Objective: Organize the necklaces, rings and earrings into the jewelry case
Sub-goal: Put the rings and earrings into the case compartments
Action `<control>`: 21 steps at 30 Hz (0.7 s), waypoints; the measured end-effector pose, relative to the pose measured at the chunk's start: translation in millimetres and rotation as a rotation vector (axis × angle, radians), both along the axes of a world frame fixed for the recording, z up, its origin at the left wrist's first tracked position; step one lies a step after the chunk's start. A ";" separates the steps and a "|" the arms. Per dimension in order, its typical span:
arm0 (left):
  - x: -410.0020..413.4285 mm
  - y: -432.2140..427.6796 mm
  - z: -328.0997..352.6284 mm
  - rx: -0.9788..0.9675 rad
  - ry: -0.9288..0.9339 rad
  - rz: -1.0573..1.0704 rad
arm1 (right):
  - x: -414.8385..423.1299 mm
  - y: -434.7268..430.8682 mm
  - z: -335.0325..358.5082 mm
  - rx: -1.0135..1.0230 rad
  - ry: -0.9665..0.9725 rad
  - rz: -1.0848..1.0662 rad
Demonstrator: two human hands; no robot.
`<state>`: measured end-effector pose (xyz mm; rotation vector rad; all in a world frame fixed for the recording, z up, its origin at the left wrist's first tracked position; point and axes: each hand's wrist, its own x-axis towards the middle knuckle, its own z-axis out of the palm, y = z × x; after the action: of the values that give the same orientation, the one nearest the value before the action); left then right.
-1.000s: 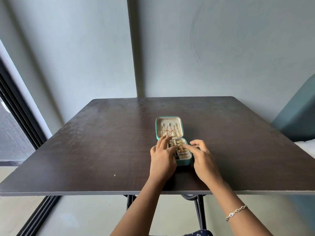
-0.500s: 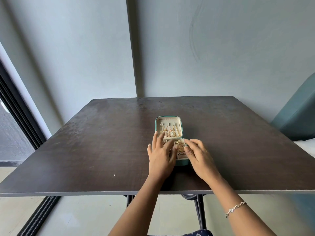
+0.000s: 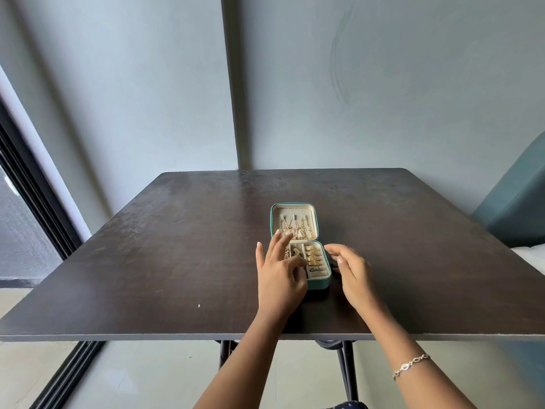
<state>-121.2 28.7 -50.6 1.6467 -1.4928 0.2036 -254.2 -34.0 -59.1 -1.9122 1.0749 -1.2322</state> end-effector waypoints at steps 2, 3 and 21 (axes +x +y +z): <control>1.1 -2.2 -1.1 0.056 0.010 -0.015 | 1.2 2.6 1.3 -0.001 0.000 0.017; 1.7 -2.9 -1.5 0.080 0.022 -0.025 | 1.2 3.4 1.8 -0.006 -0.002 0.022; 0.2 -1.2 1.8 0.040 -0.138 -0.049 | -2.0 3.0 1.8 -0.028 0.041 0.025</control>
<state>-121.0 27.5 -48.8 1.6533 -1.6487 0.2660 -256.2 -31.0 -57.4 -1.9734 1.0570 -1.2051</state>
